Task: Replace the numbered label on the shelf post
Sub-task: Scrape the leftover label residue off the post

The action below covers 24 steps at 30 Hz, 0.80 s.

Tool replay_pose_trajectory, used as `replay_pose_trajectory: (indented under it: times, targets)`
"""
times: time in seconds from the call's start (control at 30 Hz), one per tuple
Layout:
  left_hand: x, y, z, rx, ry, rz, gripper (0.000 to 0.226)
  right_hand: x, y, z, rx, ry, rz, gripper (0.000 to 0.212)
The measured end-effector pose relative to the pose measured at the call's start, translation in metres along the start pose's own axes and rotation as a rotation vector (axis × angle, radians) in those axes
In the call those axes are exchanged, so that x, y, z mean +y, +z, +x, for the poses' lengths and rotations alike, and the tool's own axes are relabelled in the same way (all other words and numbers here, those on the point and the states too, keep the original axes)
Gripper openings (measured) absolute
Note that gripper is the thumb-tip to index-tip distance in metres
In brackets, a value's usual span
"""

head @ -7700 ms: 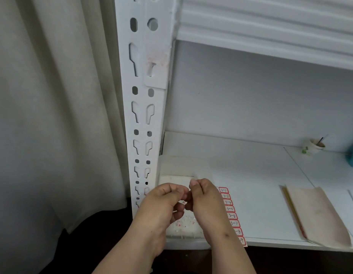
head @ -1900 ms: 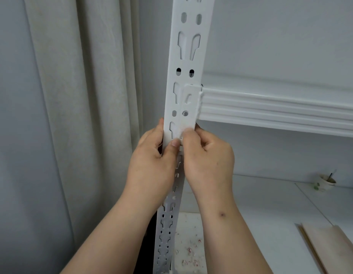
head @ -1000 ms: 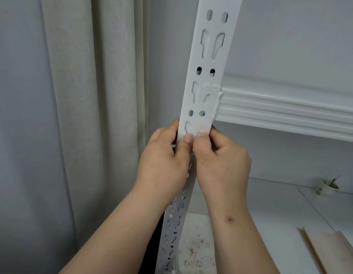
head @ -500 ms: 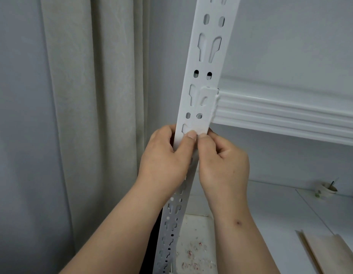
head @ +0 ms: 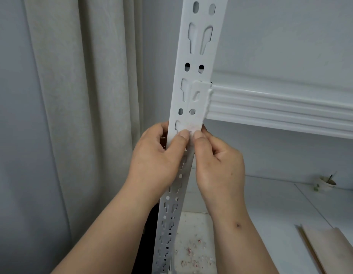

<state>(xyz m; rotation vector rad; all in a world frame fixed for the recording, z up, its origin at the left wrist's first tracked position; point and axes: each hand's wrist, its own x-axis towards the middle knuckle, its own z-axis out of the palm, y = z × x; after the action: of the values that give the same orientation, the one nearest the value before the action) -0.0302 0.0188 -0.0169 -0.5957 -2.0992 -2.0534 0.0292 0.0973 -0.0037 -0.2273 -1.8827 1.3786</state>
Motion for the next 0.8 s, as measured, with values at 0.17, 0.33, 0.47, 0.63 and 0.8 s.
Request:
replay_pose_trajectory:
  times: [0.17, 0.33, 0.47, 0.63, 0.8]
  targets:
    - [0.003, 0.003, 0.0, 0.037, -0.006, -0.022, 0.009, 0.003, 0.004, 0.005, 0.057, 0.002, -0.037, 0.041]
    - [0.003, 0.003, 0.001, 0.039, -0.01, -0.054, 0.007, 0.009, 0.003, 0.004, 0.054, -0.031, -0.081, 0.032]
    - [0.002, 0.003, 0.001, 0.047, -0.004, -0.049, 0.008, 0.01, 0.005, 0.005, 0.074, -0.03, -0.09, 0.037]
    - [0.008, 0.006, 0.001, 0.076, 0.006, -0.074, 0.013, 0.013, 0.007, 0.009, 0.108, -0.048, -0.147, 0.044]
    - [0.007, 0.001, 0.001, 0.06, 0.01, -0.036, 0.007, 0.013, 0.004, 0.008, 0.074, -0.042, -0.171, 0.036]
